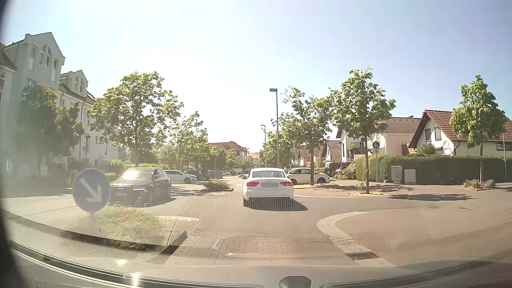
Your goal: Follow the waypoints while adhering to traffic rules and regulations
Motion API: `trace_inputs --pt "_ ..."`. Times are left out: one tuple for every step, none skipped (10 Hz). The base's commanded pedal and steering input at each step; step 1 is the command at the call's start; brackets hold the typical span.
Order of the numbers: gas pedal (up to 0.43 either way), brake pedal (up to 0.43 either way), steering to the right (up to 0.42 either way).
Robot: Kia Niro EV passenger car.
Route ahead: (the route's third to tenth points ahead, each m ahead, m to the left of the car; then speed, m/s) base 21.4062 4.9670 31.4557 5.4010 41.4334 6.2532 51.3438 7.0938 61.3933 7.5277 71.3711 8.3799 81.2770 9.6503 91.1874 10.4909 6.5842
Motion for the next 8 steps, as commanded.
trace_inputs --pt "0.000 0.030 0.007" --pt "0.028 0.030 -0.006" --pt "0.047 0.030 -0.015" --pt "0.079 0.030 -0.020" --pt "0.087 0.030 -0.026" --pt "0.087 0.030 -0.029" --pt "0.087 0.030 -0.034" --pt "0.087 0.030 -0.035"
